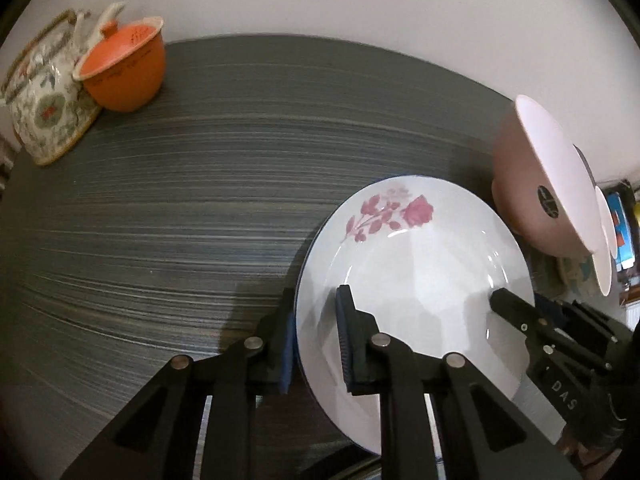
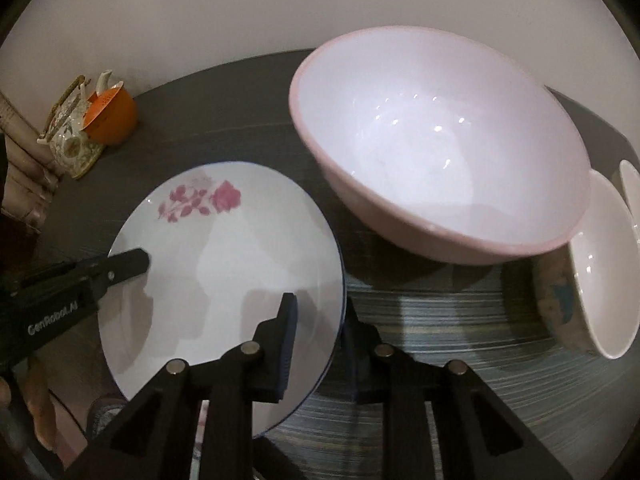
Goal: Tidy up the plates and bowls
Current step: 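Close the right tool on the rim of the pink-flower plate, then carry the pink-flower plate onto the blue-and-white plate stack and open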
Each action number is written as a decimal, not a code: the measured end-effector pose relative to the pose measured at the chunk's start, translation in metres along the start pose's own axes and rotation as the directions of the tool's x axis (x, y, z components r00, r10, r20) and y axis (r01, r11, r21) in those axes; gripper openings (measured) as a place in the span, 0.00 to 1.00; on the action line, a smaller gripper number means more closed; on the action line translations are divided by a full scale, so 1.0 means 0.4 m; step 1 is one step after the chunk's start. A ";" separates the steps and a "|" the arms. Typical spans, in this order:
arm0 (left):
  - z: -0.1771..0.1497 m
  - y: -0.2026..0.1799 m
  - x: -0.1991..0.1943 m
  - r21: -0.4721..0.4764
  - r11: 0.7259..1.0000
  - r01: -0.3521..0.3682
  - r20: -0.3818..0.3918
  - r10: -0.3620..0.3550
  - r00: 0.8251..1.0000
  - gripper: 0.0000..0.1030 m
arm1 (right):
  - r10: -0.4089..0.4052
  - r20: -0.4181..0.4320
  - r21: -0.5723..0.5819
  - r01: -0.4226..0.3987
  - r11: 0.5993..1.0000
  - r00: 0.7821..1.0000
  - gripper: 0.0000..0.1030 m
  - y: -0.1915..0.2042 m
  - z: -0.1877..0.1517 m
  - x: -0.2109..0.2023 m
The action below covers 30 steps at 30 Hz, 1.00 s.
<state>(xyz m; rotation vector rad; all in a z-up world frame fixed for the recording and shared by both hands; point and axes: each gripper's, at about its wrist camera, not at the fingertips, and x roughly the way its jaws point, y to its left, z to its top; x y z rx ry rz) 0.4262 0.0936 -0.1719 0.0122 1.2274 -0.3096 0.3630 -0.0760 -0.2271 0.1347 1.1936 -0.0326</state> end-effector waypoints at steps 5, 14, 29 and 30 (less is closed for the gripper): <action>-0.022 0.025 -0.031 -0.029 0.999 0.015 0.034 -0.014 0.999 0.15 | 0.009 0.052 -0.045 -0.007 0.999 0.999 0.21 0.007 -0.013 -0.026; -0.133 0.040 -0.218 -0.014 1.000 -0.012 0.161 0.014 0.987 0.14 | 0.101 0.138 -0.112 -0.085 0.990 0.985 0.21 0.032 -0.085 -0.177; -0.517 0.004 -0.192 -0.095 0.991 -0.092 0.173 0.107 0.979 0.17 | 0.117 0.098 -0.220 -0.093 0.971 0.988 0.20 0.055 -0.439 -0.254; -0.516 0.000 -0.190 -0.091 0.991 -0.099 0.174 0.114 0.978 0.17 | 0.114 0.089 -0.215 -0.092 0.972 0.990 0.20 0.053 -0.441 -0.244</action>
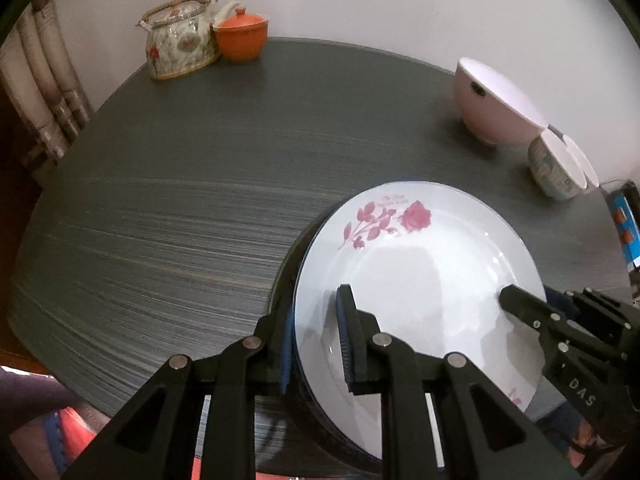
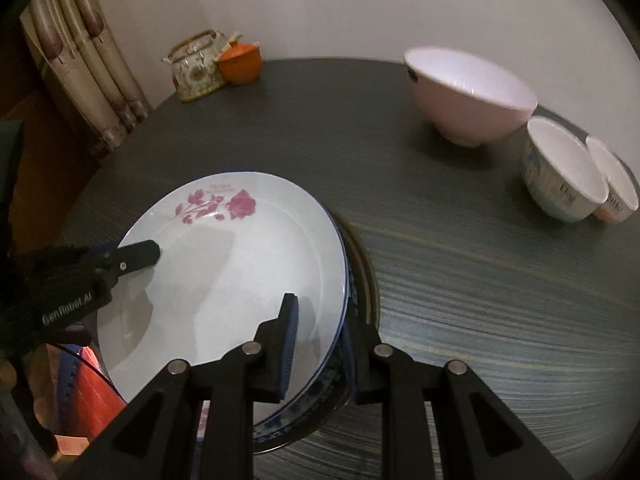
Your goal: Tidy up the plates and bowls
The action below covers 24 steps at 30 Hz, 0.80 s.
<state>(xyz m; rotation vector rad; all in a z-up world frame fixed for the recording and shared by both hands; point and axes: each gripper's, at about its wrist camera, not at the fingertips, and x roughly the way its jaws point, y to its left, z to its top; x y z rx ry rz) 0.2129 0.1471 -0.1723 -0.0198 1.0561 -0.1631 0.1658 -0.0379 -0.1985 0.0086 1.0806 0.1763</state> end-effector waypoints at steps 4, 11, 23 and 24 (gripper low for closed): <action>-0.008 -0.004 -0.006 -0.034 0.999 0.006 -0.007 -0.006 1.000 0.28 | 0.005 0.004 0.008 -0.005 1.000 1.000 0.20 -0.011 0.003 0.003; -0.018 -0.027 -0.107 -0.020 1.000 0.019 0.165 -0.015 0.986 0.99 | -0.015 0.039 0.005 0.015 1.000 0.999 0.22 -0.025 0.000 -0.017; -0.037 0.208 -0.054 -0.306 0.843 -0.442 -0.113 0.429 0.896 0.99 | -0.050 0.102 0.214 0.027 0.976 0.994 0.43 -0.317 -0.107 -0.252; -0.040 0.220 -0.045 -0.300 0.819 -0.489 -0.135 0.471 0.872 0.99 | -0.050 0.104 0.220 0.026 0.975 0.993 0.43 -0.328 -0.125 -0.266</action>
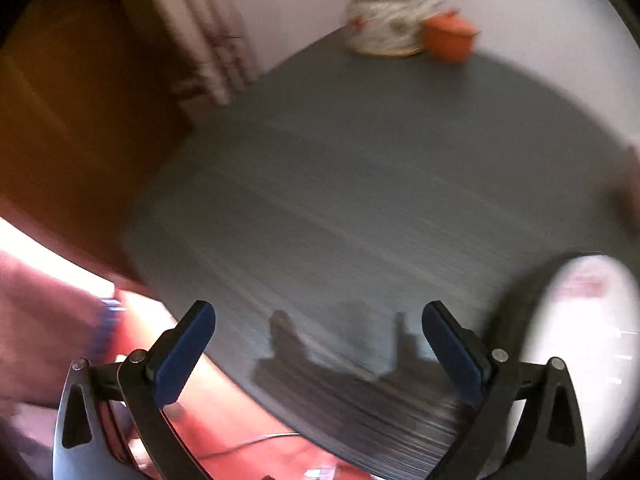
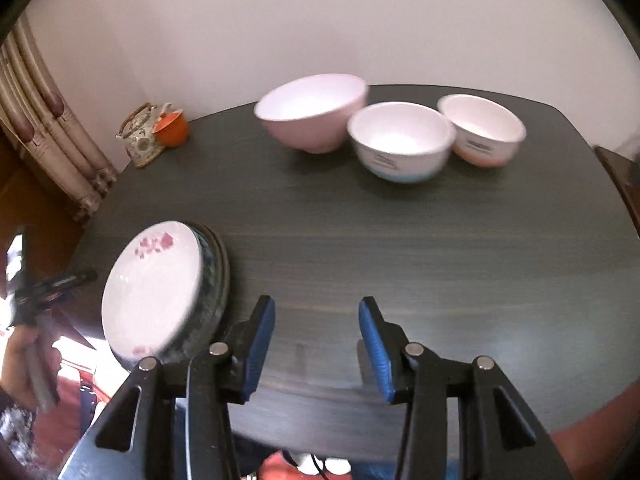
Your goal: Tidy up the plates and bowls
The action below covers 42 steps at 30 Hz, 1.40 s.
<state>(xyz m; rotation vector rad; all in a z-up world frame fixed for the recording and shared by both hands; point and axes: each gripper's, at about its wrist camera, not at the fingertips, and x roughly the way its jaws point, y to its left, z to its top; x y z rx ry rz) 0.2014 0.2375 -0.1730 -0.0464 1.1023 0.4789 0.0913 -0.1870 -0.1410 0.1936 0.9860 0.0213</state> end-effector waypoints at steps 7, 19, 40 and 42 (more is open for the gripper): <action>-0.038 -0.038 0.028 0.225 0.973 -0.049 0.003 0.050 0.999 0.99 | -0.019 0.008 0.048 0.018 0.999 1.000 0.43 -0.102 -0.037 -0.074; -0.098 -0.155 -0.001 0.406 0.910 0.084 0.113 -0.141 0.983 0.98 | -0.029 0.016 0.046 0.028 0.999 0.999 0.43 -0.106 -0.066 -0.108; 0.023 -0.211 -0.241 0.357 0.868 0.346 0.097 -0.402 0.910 0.99 | -0.149 -0.013 0.035 0.149 0.988 0.989 0.43 -0.234 0.025 -0.083; 0.037 -0.263 -0.327 0.423 0.817 0.393 0.080 -0.465 0.882 0.99 | -0.165 -0.013 0.021 0.165 0.986 0.986 0.43 -0.250 0.060 -0.083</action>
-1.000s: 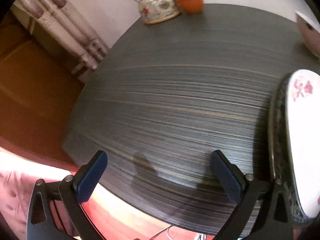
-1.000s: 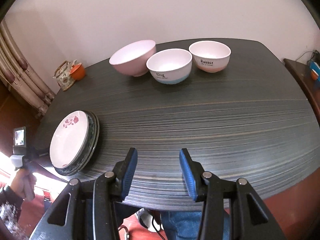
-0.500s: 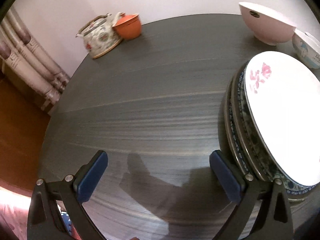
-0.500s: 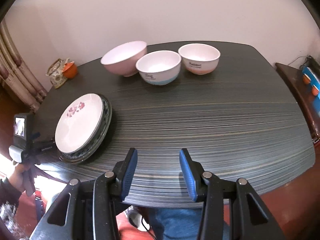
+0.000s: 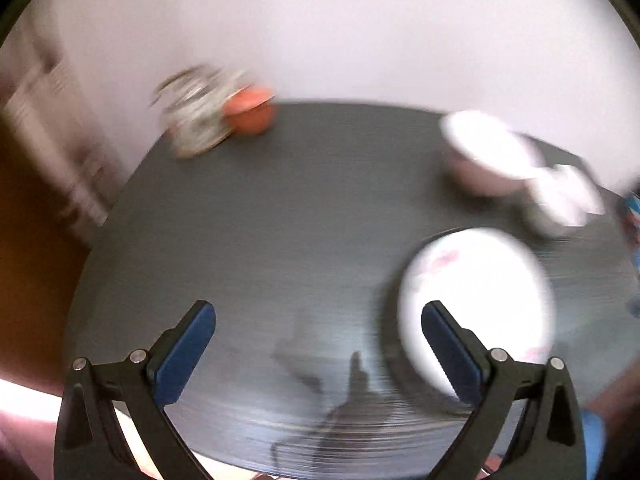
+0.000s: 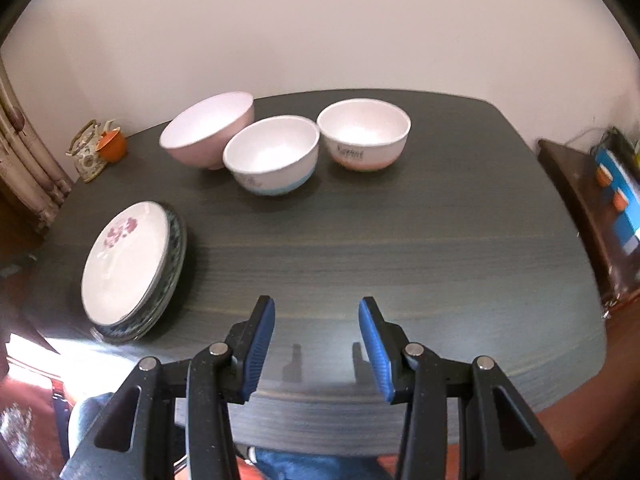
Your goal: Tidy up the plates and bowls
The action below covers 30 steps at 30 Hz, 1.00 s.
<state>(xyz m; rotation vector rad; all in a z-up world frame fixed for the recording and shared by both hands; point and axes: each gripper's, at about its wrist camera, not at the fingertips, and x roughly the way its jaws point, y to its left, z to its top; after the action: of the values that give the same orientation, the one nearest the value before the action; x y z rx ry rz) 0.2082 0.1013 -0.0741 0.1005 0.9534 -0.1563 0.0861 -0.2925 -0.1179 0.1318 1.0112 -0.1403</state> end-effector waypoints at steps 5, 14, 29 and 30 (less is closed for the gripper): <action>0.124 -0.182 -0.036 0.096 0.985 0.143 -0.009 -0.142 0.990 0.99 | -0.016 0.022 -0.022 0.016 1.000 1.000 0.44 -0.024 0.095 -0.010; 0.245 -0.462 0.111 -0.065 0.962 0.264 -0.161 -0.271 0.949 0.99 | -0.068 0.033 -0.058 0.070 0.996 0.997 0.47 -0.066 0.247 0.057; 0.247 -0.699 0.299 -0.060 0.984 0.170 -0.224 -0.179 0.958 0.98 | -0.086 -0.049 0.021 0.088 0.996 0.995 0.47 -0.229 0.368 0.227; 0.247 -0.692 0.306 -0.084 0.980 0.178 -0.221 -0.192 0.956 0.98 | -0.085 -0.054 0.028 0.087 0.996 0.995 0.47 -0.235 0.365 0.237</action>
<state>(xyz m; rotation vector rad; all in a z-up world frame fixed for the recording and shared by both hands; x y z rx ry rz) 0.3082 -0.1971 -0.1221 -0.0315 1.1968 -0.2920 0.2407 -0.4156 -0.1260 0.1202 1.0685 -0.2316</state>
